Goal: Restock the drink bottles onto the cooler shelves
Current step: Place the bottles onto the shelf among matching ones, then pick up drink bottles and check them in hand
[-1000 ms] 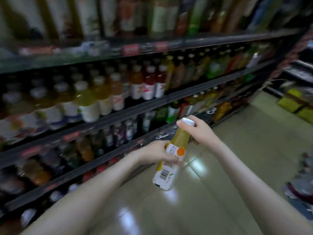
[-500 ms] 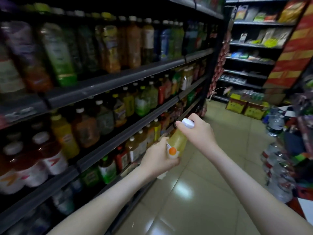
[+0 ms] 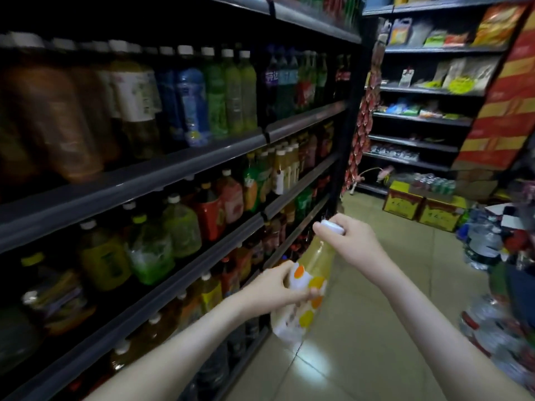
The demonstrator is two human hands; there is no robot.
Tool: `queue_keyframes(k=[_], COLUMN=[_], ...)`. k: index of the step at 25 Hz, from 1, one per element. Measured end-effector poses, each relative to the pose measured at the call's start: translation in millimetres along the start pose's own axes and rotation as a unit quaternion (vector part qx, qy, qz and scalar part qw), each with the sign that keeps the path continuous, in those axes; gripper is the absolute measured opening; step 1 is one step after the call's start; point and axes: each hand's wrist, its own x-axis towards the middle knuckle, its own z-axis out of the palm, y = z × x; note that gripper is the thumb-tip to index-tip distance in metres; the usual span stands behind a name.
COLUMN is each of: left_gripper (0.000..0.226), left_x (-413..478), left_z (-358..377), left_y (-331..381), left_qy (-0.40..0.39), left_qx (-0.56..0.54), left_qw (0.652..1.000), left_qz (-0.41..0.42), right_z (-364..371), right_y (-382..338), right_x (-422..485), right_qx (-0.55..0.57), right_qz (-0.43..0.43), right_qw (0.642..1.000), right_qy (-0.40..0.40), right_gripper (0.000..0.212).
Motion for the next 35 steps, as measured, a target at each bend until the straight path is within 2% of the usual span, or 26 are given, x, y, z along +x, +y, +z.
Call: queue_keyframes(k=[2, 4, 7, 10, 13, 17, 22, 29, 32, 35], left_gripper=[0.069, 0.072, 0.065, 0.058, 0.04, 0.045, 0.057, 0.071, 0.072, 0.063], left_x=[73, 137, 209, 261, 316, 390, 445, 482, 496, 506], left_z=[-3, -10, -28, -44, -58, -84, -103, -106, -110, -114], left_y=[5, 9, 2, -24, -49, -55, -64, -67, -65, -63], left_qy=[0.061, 0.092, 0.166, 0.234, 0.257, 0.299, 0.277, 0.279, 0.292, 0.331], left_qx=[0.092, 0.118, 0.101, 0.081, 0.1, 0.136, 0.124, 0.102, 0.069, 0.048], left_qw=[0.993, 0.985, 0.975, 0.959, 0.953, 0.937, 0.939, 0.929, 0.923, 0.909], left_qz=[-0.046, -0.087, -0.11, -0.139, -0.126, -0.12, -0.163, -0.219, -0.241, -0.247], right_z=[-16, -28, -31, -19, -2, 11, 36, 68, 75, 86], right_y=[28, 50, 74, 90, 105, 117, 118, 139, 141, 142], right_x=[73, 140, 229, 305, 374, 457, 509, 548, 563, 576], right_qx=[0.018, 0.051, 0.107, 0.087, 0.048, 0.061, 0.078, 0.072, 0.052, 0.037], right_qz=[0.006, 0.027, 0.036, 0.012, -0.031, -0.039, -0.057, -0.169, -0.218, -0.226], right_qw=[1.0, 0.998, 0.991, 0.99, 0.991, 0.989, 0.98, 0.958, 0.939, 0.932], right_qy=[0.02, -0.026, -0.078, -0.113, -0.122, -0.131, -0.172, -0.221, -0.259, -0.282], right_gripper=[0.037, 0.034, 0.028, 0.029, 0.037, 0.036, 0.035, 0.02, 0.028, 0.035])
